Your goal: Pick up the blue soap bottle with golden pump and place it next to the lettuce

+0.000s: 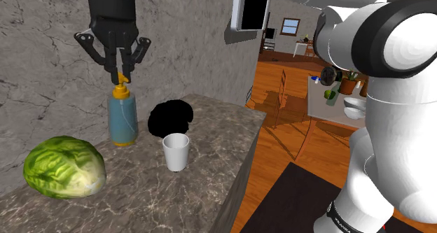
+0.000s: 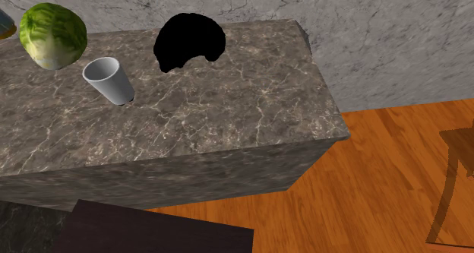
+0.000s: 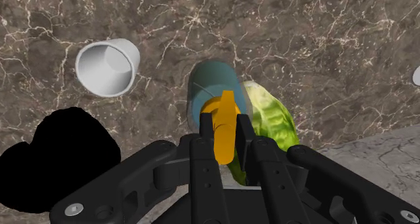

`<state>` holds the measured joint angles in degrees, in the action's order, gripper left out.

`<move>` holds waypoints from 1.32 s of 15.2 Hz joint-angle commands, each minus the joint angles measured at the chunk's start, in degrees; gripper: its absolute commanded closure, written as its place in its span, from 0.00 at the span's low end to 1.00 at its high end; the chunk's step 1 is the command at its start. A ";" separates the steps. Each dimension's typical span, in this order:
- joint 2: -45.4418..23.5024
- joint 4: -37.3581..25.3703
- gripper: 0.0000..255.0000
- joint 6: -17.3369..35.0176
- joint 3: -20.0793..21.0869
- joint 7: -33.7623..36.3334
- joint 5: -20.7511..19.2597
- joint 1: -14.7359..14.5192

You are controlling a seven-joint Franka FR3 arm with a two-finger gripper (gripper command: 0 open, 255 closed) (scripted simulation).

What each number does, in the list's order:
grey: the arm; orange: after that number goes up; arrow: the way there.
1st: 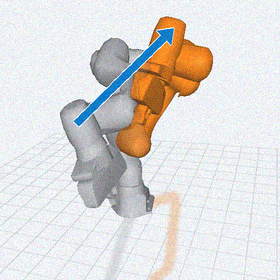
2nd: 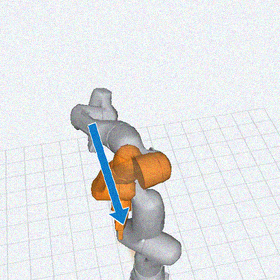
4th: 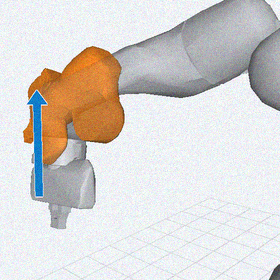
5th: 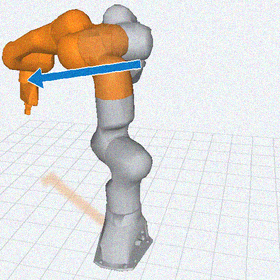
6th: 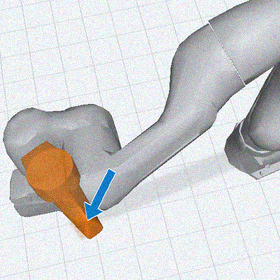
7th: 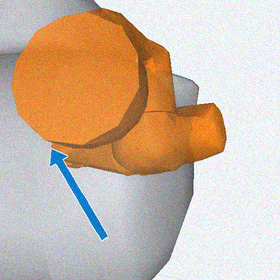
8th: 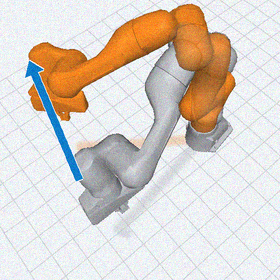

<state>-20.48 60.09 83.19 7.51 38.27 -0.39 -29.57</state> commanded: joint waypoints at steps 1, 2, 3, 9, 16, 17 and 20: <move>0.67 2.33 1.00 1.71 0.04 0.18 0.05 -0.04; 1.19 3.92 1.00 2.79 0.04 0.14 0.12 0.04; 1.67 5.44 1.00 3.83 0.03 0.09 0.18 0.11; 3.80 13.33 1.00 9.59 -0.01 -0.17 0.47 0.44; 5.14 20.70 1.00 15.62 -0.06 -0.41 0.67 0.65; 5.25 21.63 1.00 16.44 -0.06 -0.44 0.69 0.67; 5.49 24.29 1.00 18.86 -0.08 -0.52 0.73 0.73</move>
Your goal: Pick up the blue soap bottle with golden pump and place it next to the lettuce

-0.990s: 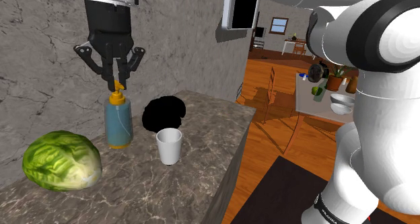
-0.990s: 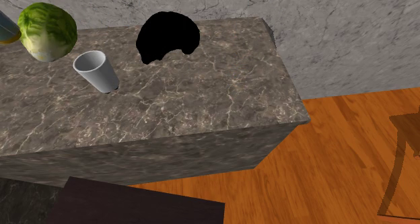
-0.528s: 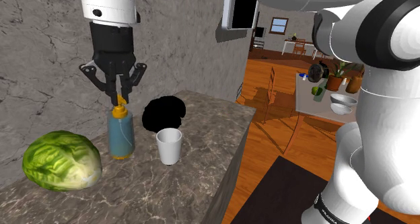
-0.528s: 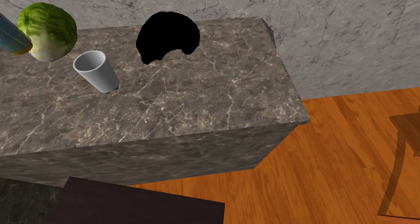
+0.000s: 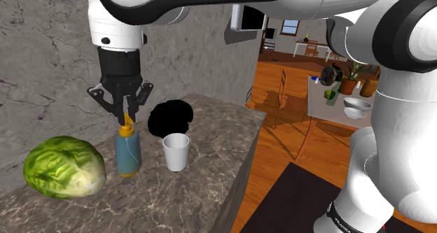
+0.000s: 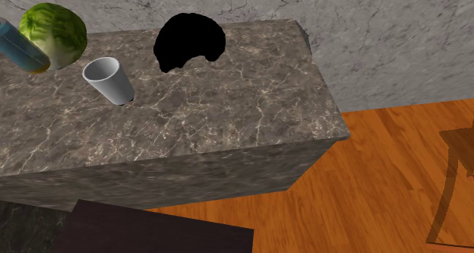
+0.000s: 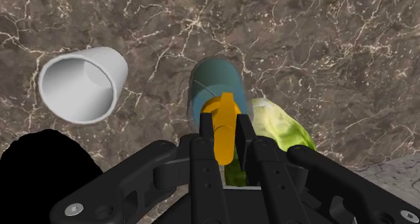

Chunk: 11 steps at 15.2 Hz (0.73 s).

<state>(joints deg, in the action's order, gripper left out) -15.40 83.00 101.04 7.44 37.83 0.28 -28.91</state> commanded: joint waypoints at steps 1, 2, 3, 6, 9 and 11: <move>0.46 2.21 1.00 1.80 -0.02 -0.11 0.07 0.08; 0.49 3.03 1.00 2.58 -0.03 -0.13 0.08 0.10; 0.51 3.82 1.00 3.36 -0.03 -0.16 0.08 0.11; 0.48 6.09 1.00 5.65 -0.05 -0.22 0.09 0.14; 0.32 8.18 1.00 7.90 -0.07 -0.27 0.08 0.15; 0.15 9.48 1.00 9.37 -0.08 -0.30 0.06 0.16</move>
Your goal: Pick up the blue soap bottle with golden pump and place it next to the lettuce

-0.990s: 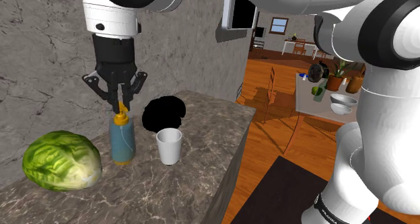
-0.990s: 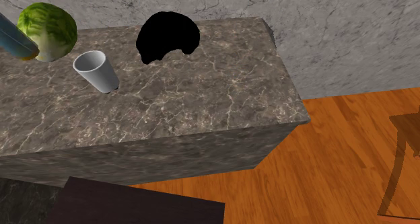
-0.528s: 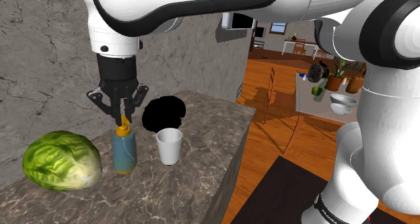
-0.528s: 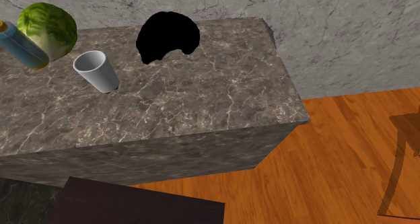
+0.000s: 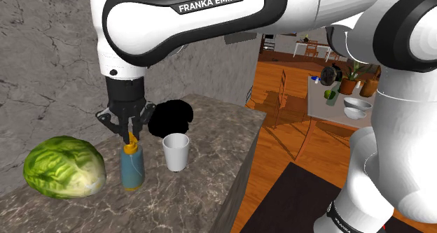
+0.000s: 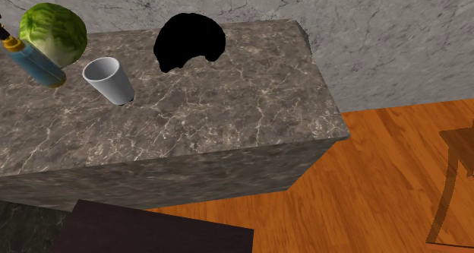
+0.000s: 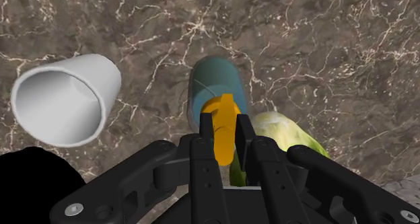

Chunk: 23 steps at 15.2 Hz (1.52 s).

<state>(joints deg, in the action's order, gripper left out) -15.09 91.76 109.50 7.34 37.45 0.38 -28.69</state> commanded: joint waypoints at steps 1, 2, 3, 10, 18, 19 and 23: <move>-0.27 1.34 1.00 1.65 0.02 0.07 -0.05 -0.06; -0.38 1.95 1.00 2.37 0.01 0.06 -0.06 -0.06; -0.51 2.55 1.00 3.10 0.01 0.05 -0.07 -0.06; -1.74 6.28 1.00 8.05 -0.05 0.01 -0.21 -0.09; -2.27 7.36 1.00 9.65 -0.07 0.00 -0.27 -0.10; -2.27 7.36 1.00 9.65 -0.07 0.00 -0.27 -0.10; -2.45 7.05 0.00 9.52 -0.07 0.02 -0.29 -0.11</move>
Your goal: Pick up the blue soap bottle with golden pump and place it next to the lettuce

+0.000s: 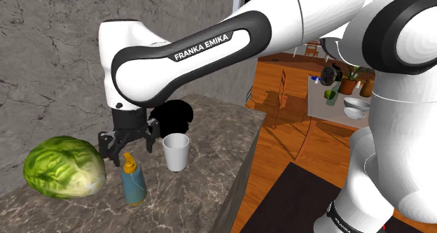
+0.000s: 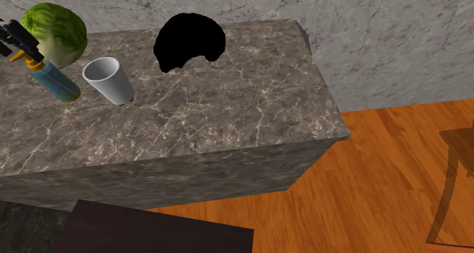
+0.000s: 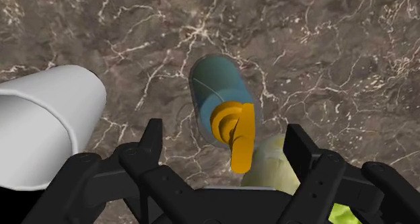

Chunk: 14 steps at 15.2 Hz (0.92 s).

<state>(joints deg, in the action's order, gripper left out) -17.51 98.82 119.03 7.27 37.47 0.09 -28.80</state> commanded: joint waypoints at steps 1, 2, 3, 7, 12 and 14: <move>-0.03 0.02 0.00 0.01 0.00 0.00 0.00 0.00; 0.14 0.30 0.00 0.12 0.00 -0.02 0.02 0.02; 0.83 -0.69 0.00 -1.55 0.01 -0.07 0.11 0.08; 2.38 -3.94 0.00 -6.34 0.03 -0.19 0.30 0.21; 2.38 -3.94 0.00 -6.34 0.03 -0.19 0.30 0.21; 2.38 -3.94 0.00 -6.34 0.03 -0.19 0.30 0.21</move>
